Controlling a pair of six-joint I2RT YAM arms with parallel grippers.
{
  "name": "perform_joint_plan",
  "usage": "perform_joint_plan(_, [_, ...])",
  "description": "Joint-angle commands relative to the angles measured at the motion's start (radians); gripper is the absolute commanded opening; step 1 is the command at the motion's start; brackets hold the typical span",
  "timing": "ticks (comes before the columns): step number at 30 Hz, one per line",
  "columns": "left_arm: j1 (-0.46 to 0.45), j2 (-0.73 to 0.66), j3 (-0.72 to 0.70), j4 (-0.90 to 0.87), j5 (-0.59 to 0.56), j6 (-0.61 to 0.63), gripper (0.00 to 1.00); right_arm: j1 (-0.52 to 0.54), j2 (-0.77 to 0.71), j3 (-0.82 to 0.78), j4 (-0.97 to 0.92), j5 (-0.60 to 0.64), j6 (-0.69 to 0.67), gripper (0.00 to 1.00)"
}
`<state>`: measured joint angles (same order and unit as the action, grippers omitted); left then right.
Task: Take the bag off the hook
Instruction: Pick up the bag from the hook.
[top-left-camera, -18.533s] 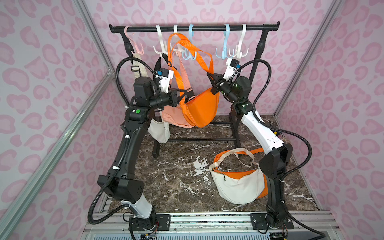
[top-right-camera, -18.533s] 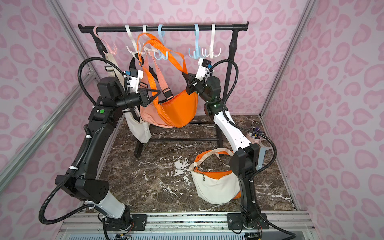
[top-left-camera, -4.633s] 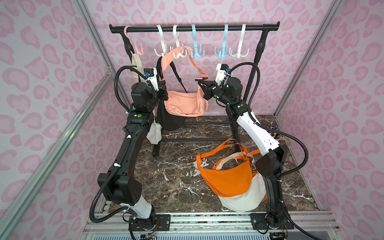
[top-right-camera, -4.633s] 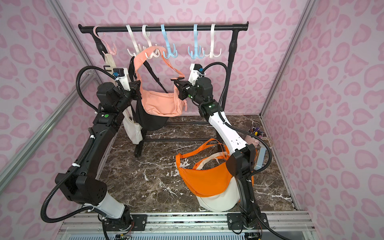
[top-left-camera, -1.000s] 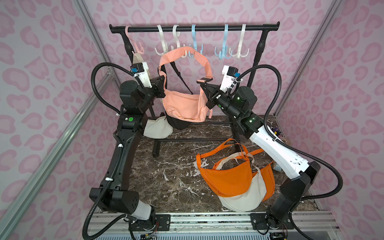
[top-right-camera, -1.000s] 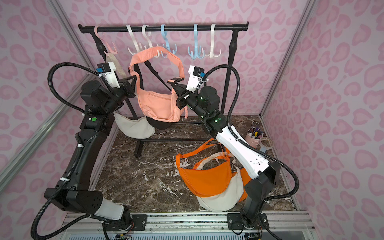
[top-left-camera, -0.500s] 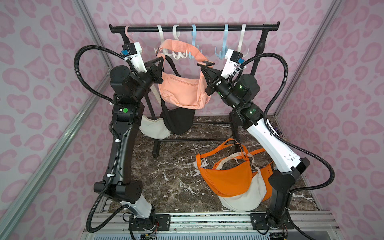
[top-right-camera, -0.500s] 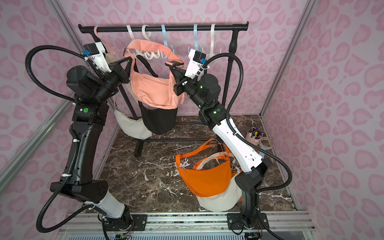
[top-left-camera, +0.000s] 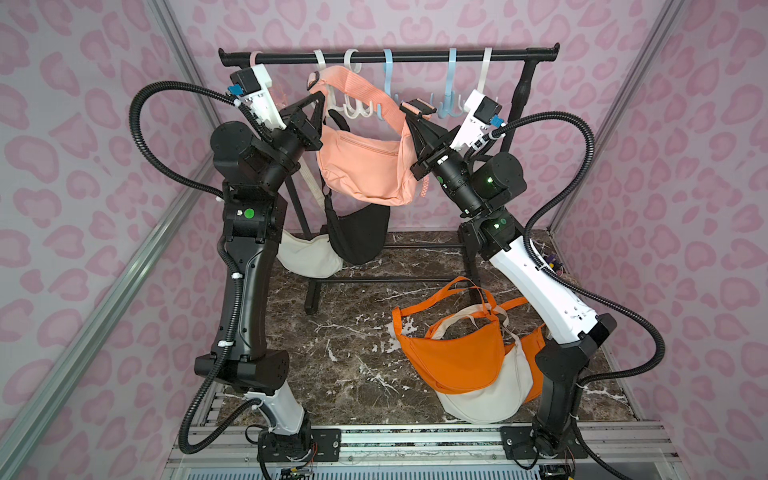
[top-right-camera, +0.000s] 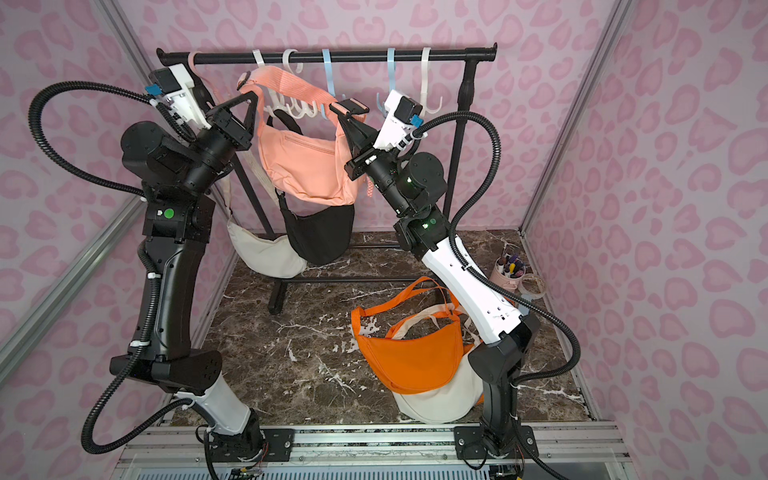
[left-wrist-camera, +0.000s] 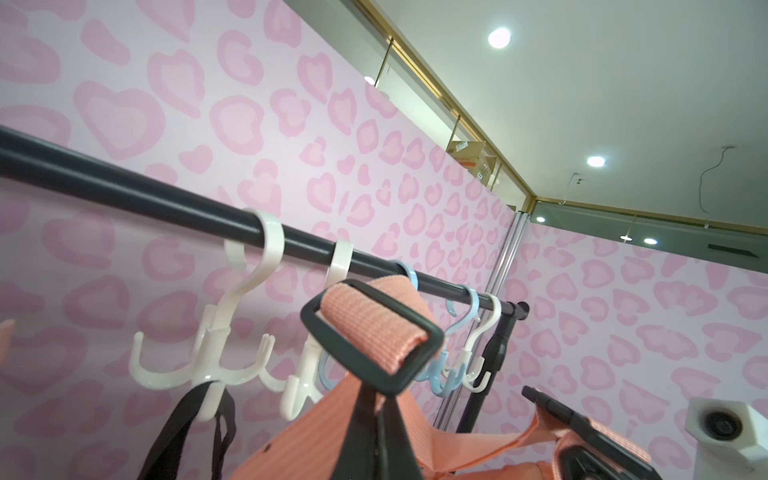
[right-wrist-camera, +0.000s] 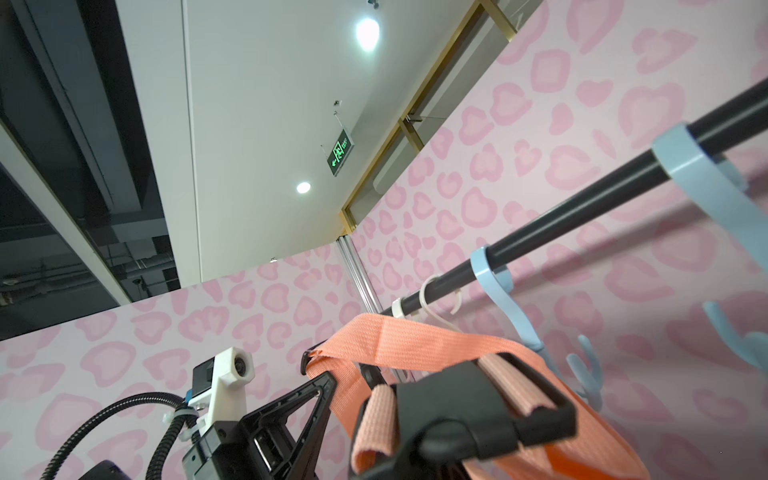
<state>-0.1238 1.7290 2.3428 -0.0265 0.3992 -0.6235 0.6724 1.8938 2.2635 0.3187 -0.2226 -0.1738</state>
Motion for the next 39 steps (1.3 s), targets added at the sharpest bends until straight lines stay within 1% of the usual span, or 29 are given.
perform_joint_plan(1, [-0.002,0.004,0.02,0.096,0.028,-0.048,0.03,0.01,-0.005,0.01,0.089,-0.028,-0.021,0.0])
perform_joint_plan(7, [-0.016,0.004,0.022,0.141,0.031,-0.062,0.03,0.028,0.009,0.029,0.106,-0.032,-0.07,0.0])
perform_joint_plan(10, [-0.02,0.019,0.041,0.142,-0.001,-0.055,0.03,0.028,0.042,0.086,0.071,-0.021,-0.101,0.0])
perform_joint_plan(14, [-0.026,0.07,0.103,0.15,-0.065,-0.065,0.03,0.027,0.101,0.156,0.103,0.034,-0.159,0.0])
perform_joint_plan(17, [-0.033,0.119,0.141,0.179,-0.102,-0.102,0.03,0.02,0.159,0.211,0.15,0.061,-0.197,0.0])
perform_joint_plan(20, [-0.041,0.166,0.186,0.201,-0.118,-0.149,0.03,0.009,0.231,0.312,0.162,0.063,-0.214,0.0])
perform_joint_plan(25, [-0.047,0.197,0.197,0.301,-0.162,-0.253,0.03,-0.002,0.32,0.449,0.199,0.056,-0.208,0.0])
perform_joint_plan(31, [-0.062,0.212,0.235,0.408,-0.186,-0.335,0.03,-0.02,0.314,0.447,0.28,0.012,-0.159,0.0])
perform_joint_plan(35, [-0.09,0.205,0.237,0.432,-0.17,-0.316,0.03,-0.025,0.296,0.44,0.274,-0.033,-0.151,0.0])
perform_joint_plan(37, [-0.098,0.201,0.237,0.434,-0.141,-0.306,0.03,-0.022,0.271,0.407,0.265,-0.049,-0.143,0.0])
perform_joint_plan(39, [-0.101,0.185,0.232,0.412,-0.114,-0.302,0.03,-0.02,0.213,0.318,0.276,-0.064,-0.138,0.0])
